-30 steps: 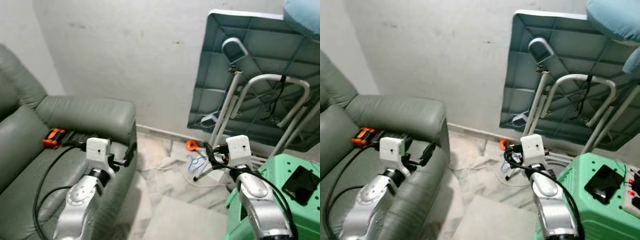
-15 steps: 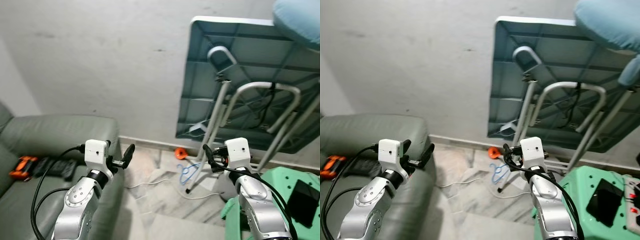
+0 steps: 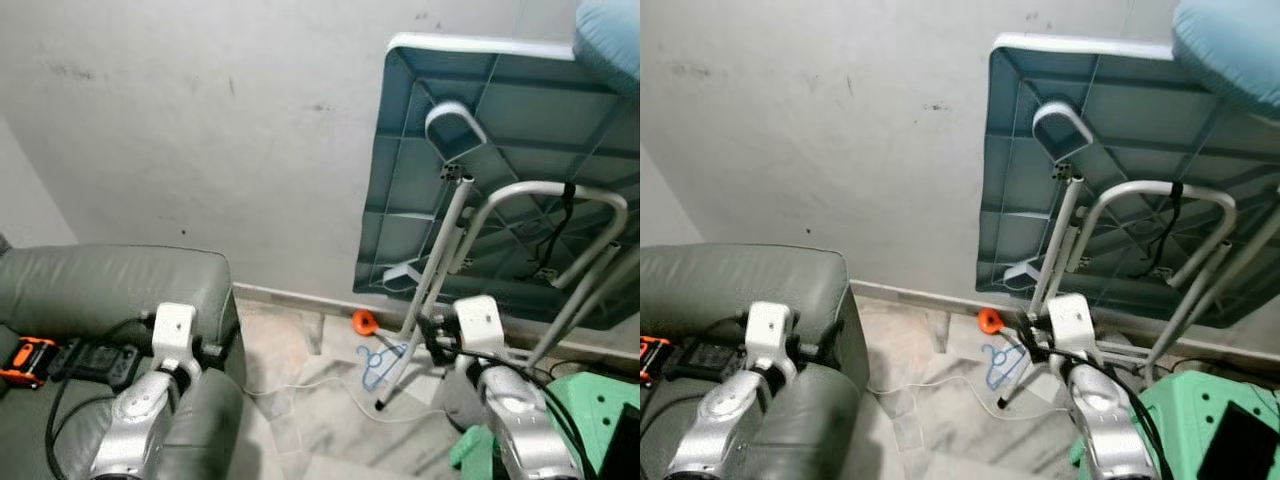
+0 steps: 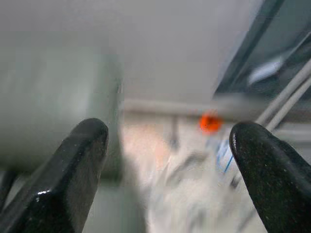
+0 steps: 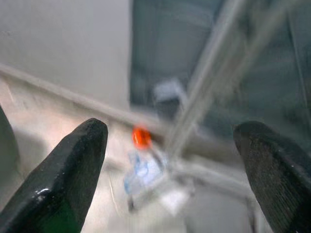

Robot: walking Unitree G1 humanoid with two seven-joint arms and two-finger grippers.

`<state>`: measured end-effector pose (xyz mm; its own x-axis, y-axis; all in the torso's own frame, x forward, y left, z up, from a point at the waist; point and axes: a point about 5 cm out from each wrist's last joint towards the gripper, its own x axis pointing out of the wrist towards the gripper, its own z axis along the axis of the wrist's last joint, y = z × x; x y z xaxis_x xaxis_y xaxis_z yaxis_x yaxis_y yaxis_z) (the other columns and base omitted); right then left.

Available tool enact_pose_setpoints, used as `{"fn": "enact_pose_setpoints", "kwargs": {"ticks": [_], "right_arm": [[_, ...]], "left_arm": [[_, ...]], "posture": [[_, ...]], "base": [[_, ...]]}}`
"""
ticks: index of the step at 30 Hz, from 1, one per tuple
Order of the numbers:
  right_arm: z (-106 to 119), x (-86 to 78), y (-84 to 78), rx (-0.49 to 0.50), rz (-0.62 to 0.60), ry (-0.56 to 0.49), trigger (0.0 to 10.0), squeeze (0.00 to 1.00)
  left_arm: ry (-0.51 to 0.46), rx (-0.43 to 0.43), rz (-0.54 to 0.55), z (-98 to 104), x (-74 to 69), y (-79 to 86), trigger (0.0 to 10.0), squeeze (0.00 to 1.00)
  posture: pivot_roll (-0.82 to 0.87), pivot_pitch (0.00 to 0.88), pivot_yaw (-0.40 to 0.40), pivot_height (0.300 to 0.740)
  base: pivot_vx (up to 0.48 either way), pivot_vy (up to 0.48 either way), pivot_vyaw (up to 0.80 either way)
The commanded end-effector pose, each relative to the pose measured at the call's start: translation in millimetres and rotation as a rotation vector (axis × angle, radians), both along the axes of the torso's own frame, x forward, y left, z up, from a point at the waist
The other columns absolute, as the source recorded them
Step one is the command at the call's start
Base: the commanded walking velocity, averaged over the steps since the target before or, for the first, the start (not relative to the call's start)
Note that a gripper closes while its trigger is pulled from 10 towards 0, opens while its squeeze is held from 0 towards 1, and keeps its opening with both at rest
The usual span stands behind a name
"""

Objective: Move the pillow to the sofa

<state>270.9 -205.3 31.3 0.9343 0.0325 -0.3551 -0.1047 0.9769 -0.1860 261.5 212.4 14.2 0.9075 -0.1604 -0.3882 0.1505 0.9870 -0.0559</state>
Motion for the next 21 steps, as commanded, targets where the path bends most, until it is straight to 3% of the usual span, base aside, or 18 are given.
{"fn": "enact_pose_setpoints", "kwargs": {"ticks": [1, 3, 4, 5, 7, 8, 12, 16, 21], "right_arm": [[-11, -5.6, -5.5, -0.001, -0.028, 0.038, 10.0, 0.0], [-30, -14.5, -7.5, -0.035, -0.033, 0.117, 10.0, 0.0], [-30, -14.5, -7.5, -0.035, -0.033, 0.117, 10.0, 0.0], [-42, -21.2, -8.7, -0.045, -0.043, 0.172, 10.0, 0.0], [-42, -21.2, -8.7, -0.045, -0.043, 0.172, 10.0, 0.0], [-49, -26.1, -9.1, -0.051, -0.048, 0.21, 10.0, 0.0], [-49, -26.1, -9.1, -0.051, -0.048, 0.21, 10.0, 0.0], [-84, -58.4, -15.1, -0.131, -0.057, 0.407, 10.0, 0.0], [-104, -88.0, -19.6, -0.207, 0.018, 0.574, 10.0, 0.0]], "left_arm": [[0.076, 0.039, 0.041, -17, -14.5, 14.7, 10.0, 0.0], [0.168, 0.052, 0.108, -36, -31.0, 25.9, 10.0, 0.0], [0.168, 0.052, 0.108, -36, -31.0, 25.9, 10.0, 0.0], [0.224, 0.05, 0.151, -46, -42.5, 31.2, 10.0, 0.0], [0.224, 0.05, 0.151, -46, -42.5, 31.2, 10.0, 0.0], [0.265, 0.048, 0.177, -53, -51.6, 34.4, 10.0, 0.0], [0.265, 0.048, 0.177, -53, -51.6, 34.4, 10.0, 0.0], [0.484, 0.093, 0.204, -85, -101.1, 42.0, 10.0, 0.0], [0.597, 0.138, 0.205, -101, -128.8, 40.7, 10.0, 0.0]], "posture": [[-0.06, 0.0, 0.003, 0.74], [-0.06, 0.0, 0.007, 0.74], [-0.06, 0.0, 0.007, 0.74], [-0.06, 0.0, 0.006, 0.74], [-0.06, 0.0, 0.006, 0.74], [-0.06, 0.0, 0.006, 0.74], [-0.06, 0.0, 0.006, 0.74], [-0.07, 0.0, 0.011, 0.74], [-0.06, 0.0, 0.004, 0.74]], "base": [[0.0, 0.0, 0.0], [0.0, 0.0, 0.0], [0.0, 0.0, 0.0], [0.0, 0.0, 0.0], [0.0, 0.0, 0.0], [0.0, 0.0, 0.0], [0.0, 0.0, 0.0], [0.0, 0.0, 0.0], [0.0, 0.0, 0.0]]}}
